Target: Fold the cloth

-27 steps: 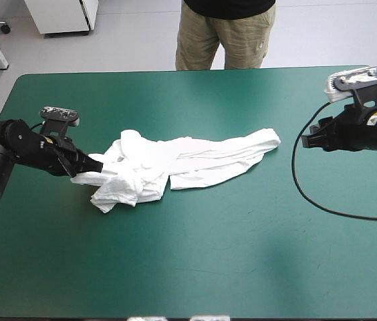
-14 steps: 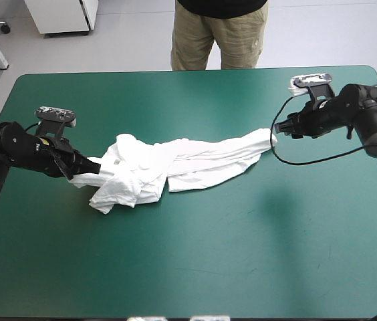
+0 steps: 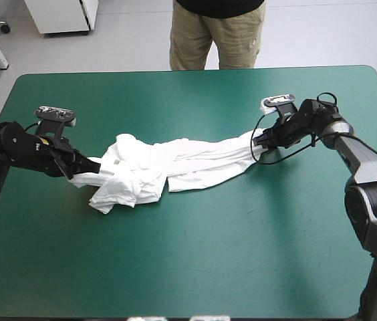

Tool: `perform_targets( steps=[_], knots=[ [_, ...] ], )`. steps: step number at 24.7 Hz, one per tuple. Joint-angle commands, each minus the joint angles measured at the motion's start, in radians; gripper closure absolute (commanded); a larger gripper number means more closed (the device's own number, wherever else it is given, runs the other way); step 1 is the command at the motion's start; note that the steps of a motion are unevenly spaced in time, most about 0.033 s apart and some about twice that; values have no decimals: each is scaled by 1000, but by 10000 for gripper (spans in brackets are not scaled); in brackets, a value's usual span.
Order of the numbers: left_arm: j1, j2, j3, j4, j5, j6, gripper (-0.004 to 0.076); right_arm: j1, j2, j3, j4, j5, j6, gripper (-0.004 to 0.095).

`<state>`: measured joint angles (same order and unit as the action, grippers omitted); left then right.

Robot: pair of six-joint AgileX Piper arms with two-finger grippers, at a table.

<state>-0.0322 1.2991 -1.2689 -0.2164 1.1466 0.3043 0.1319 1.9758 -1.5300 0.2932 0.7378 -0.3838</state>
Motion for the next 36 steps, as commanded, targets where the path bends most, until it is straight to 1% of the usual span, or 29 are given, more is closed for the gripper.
perform_targets(
  steps=[1,2,4,5,6,8,9,10,12,13,14,15,18,21,24,26,29,31,34,36],
  knots=[
    [-5,-22,-35,-15,-44,-8,733,0,-13,-49,22,-36,-14,473],
    [-5,-22,-35,-15,-47,-8,733,0,-11,-51,27,-36,-14,509],
    [-5,-22,-35,-15,-47,-8,733,0,-10,-51,38,-27,-14,645],
    [-5,-22,-35,-15,-49,-8,733,0,-23,-52,54,5,-37,930],
    [-5,-22,-35,-15,-49,-8,733,0,-35,-52,63,24,-37,913],
    [-5,-24,-35,-15,-49,2,733,0,-109,-52,77,110,-22,909],
    [-5,-33,-35,-10,-52,2,733,0,-181,-52,101,163,-12,909],
    [-5,-37,-37,1,-59,2,733,0,-259,-52,130,193,-12,909],
    [-5,-52,-48,53,-57,0,733,-4,-410,-52,187,223,-30,913],
    [-5,-60,-50,85,-59,-7,733,-12,-487,-52,195,223,-30,922],
    [-5,-68,-53,121,-65,-23,733,-34,-597,-53,197,198,-30,925],
    [-5,-73,-55,135,-65,-27,733,-47,-639,-53,197,183,-30,925],
    [-5,-103,-56,165,-120,-49,733,-158,-851,-53,193,111,-30,925],
    [-5,-133,-80,170,-171,-73,733,-218,-958,-53,164,89,-30,925],
    [-5,-169,-155,124,-191,-80,733,-223,-1044,-53,145,66,-30,925],
    [-5,-186,-231,116,-175,-78,733,-223,-1091,-53,151,44,-30,925],
    [-5,-204,-386,116,-111,-60,733,-223,-1140,-81,151,39,-32,925],
    [-5,-210,-489,116,-62,-45,733,-223,-1149,-127,151,70,-32,925],
    [-5,-213,-661,115,23,-42,733,-223,-1149,-229,156,160,-30,925],
    [-5,-215,-754,115,64,-38,733,-223,-1147,-274,161,195,-26,925]
  ],
)
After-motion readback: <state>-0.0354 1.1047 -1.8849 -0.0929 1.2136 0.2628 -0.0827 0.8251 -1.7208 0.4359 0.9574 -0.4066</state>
